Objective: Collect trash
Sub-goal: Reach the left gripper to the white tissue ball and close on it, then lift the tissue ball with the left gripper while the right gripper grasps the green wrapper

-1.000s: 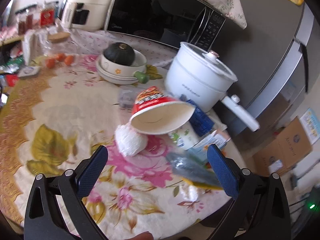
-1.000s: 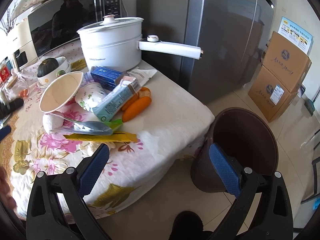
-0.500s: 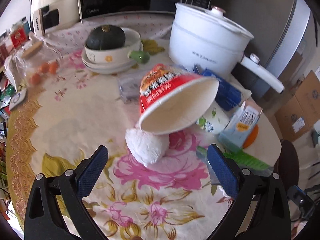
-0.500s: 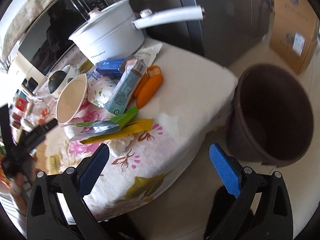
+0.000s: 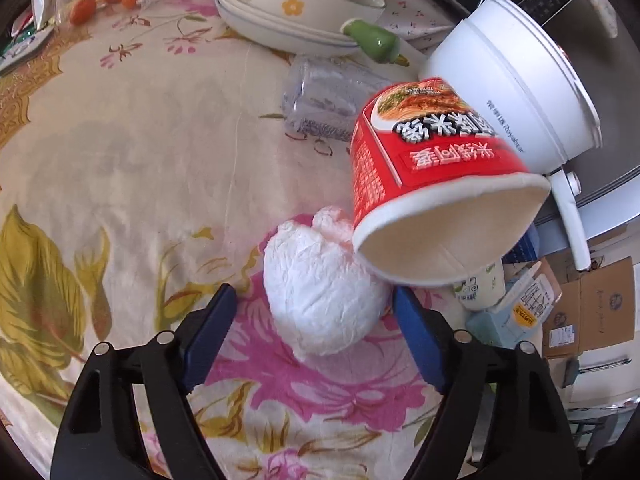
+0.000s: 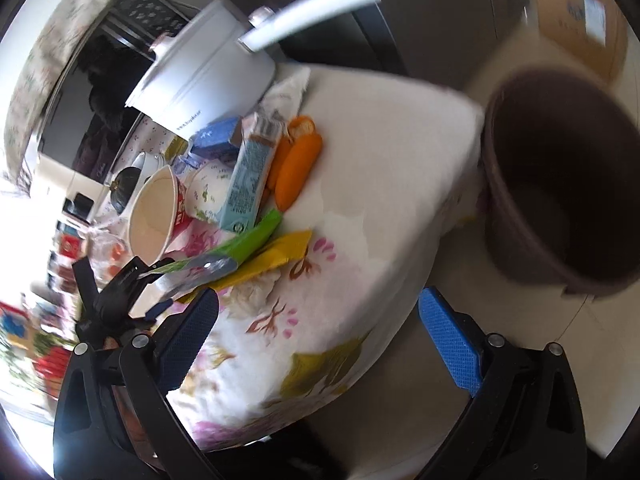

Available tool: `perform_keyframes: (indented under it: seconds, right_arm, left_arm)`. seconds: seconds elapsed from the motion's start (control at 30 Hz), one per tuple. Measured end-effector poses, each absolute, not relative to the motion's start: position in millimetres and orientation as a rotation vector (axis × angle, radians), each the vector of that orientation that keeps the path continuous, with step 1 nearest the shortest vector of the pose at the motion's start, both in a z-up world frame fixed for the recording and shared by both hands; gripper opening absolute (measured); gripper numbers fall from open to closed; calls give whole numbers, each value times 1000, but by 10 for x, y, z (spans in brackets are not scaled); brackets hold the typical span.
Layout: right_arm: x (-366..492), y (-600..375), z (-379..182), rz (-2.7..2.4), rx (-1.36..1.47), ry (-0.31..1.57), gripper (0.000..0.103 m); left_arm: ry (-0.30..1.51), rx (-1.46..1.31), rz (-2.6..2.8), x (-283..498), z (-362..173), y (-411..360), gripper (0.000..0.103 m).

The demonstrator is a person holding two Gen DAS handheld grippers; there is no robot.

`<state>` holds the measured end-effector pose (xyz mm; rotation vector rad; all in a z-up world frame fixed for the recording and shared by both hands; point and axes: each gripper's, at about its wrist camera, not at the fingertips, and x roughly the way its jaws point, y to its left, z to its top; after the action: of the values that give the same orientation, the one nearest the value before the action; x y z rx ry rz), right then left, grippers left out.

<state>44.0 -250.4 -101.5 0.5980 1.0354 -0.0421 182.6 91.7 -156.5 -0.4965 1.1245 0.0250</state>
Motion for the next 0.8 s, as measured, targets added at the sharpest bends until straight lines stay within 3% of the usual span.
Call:
perform_keyframes:
  seconds: [0.03, 0.07, 0.17, 0.4, 0.53, 0.63, 0.8]
  right_arm:
    - [443, -2505, -998, -37, 564, 1017, 96]
    - [455, -2454, -960, -16, 502, 990, 96]
    - [481, -2314, -896, 43, 353, 922, 96]
    - [500, -1704, -758, 200, -236, 756, 96]
    - [567, -1295, -677, 326, -437, 712, 96]
    - [716, -948, -771, 364, -605, 750, 96]
    - [949, -612, -934, 378, -681, 849, 96]
  left_arm:
    - [1114, -490, 11, 1851, -1561, 897, 68]
    - [1118, -491, -15, 1875, -1577, 883, 52]
    - [1115, -439, -55, 1898, -1543, 822, 38]
    - [1125, -403, -157, 1555, -1317, 895, 35]
    - [1014, -369, -175, 1174, -952, 1117, 35]
    - [910, -365, -153, 1024, -724, 1312, 35]
    - [913, -429, -167, 1056, -731, 1500, 35]
